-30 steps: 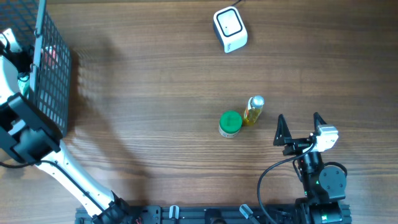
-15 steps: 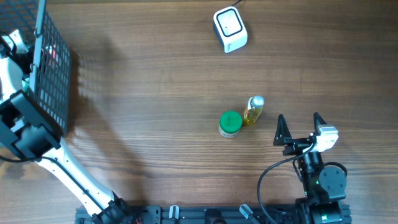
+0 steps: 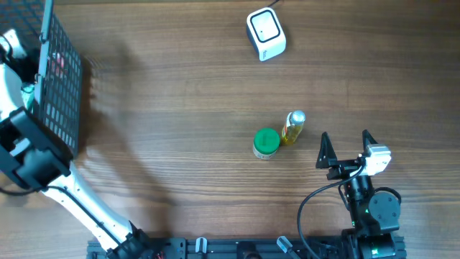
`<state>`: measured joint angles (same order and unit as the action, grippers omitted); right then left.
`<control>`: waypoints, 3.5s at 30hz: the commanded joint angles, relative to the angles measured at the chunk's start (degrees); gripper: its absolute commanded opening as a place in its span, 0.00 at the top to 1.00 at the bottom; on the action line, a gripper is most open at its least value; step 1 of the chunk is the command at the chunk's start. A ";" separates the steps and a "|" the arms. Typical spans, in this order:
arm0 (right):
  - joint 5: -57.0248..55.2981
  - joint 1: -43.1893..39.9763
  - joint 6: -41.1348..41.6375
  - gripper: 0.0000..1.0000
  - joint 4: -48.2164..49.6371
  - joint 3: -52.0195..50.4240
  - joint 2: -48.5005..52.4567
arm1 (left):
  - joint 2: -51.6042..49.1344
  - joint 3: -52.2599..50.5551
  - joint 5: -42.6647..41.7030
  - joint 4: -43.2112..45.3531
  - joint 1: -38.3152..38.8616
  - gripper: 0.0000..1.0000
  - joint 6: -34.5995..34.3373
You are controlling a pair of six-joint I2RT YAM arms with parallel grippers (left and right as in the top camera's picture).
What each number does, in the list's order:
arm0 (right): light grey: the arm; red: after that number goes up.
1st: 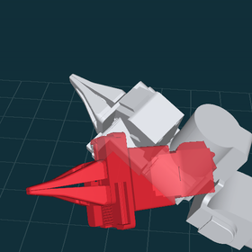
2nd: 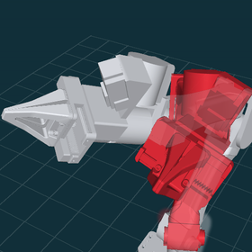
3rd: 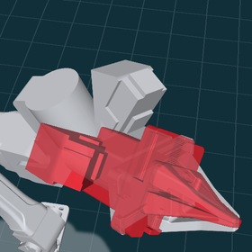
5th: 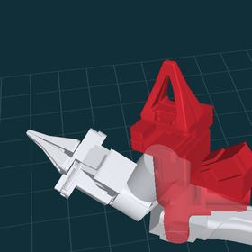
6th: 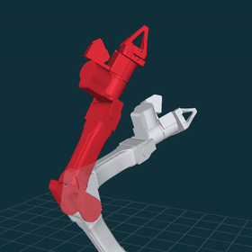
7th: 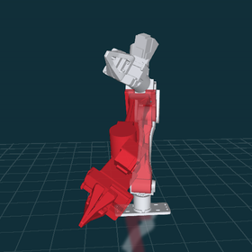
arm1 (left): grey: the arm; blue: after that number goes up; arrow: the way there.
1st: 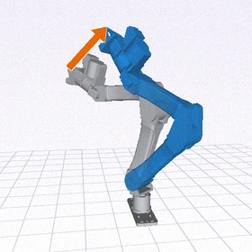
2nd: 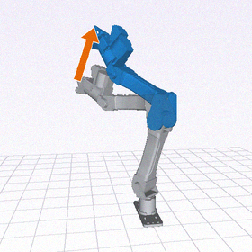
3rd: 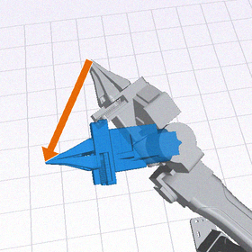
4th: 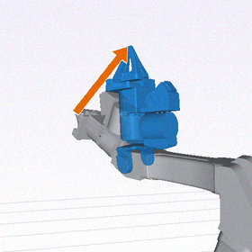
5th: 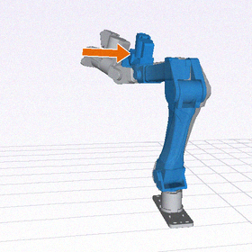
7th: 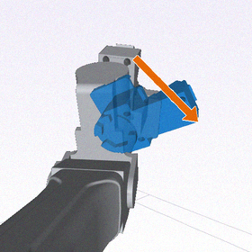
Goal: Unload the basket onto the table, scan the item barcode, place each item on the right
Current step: 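Reach the left gripper into the basket and grasp the Kleenex tissue pack, then carry the Kleenex pack with the left gripper toward the scanner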
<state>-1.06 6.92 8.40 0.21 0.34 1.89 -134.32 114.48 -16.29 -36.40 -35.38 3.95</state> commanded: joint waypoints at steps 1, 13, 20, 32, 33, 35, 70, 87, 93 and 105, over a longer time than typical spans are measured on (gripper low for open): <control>0.74 -0.20 0.74 0.00 0.20 -0.04 0.04 | 9.49 -0.02 4.44 -1.18 -0.15 0.96 0.09; 0.76 -0.20 0.76 0.00 0.20 -0.04 0.04 | 17.53 -0.04 12.37 -8.22 -0.24 0.90 -3.13; 0.74 -0.20 0.74 0.00 0.20 -0.04 0.04 | 11.65 -1.25 11.69 -7.13 -0.39 0.30 -2.71; 0.76 -0.20 0.74 0.00 0.20 -0.04 0.04 | 0.09 -1.27 1.68 -2.91 -1.66 0.36 1.62; 0.74 -0.20 0.74 0.00 0.20 -0.04 0.04 | -0.46 -1.27 1.70 -2.60 -1.66 0.35 1.62; 0.76 -0.20 0.76 0.00 0.17 -0.04 0.04 | -1.46 -1.29 1.16 -2.10 -1.64 0.36 1.62; 0.74 -0.20 0.74 0.00 0.20 -0.04 0.04 | 42.34 -1.33 7.78 -18.18 1.68 0.96 -22.67; 0.76 -0.20 0.76 0.00 0.20 -0.04 0.04 | 47.30 -17.11 16.20 -34.80 47.87 0.96 -30.93; 0.74 -0.20 0.74 0.00 0.20 -0.04 0.04 | 46.34 -34.07 39.26 -21.84 68.13 0.96 -41.81; 0.76 -0.20 0.76 0.00 0.20 -0.04 0.04 | 29.11 -43.28 68.04 -9.33 88.35 0.96 -42.80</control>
<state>-1.08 6.92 8.40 0.21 0.36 1.93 -101.06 71.64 39.35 -46.33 51.72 -37.19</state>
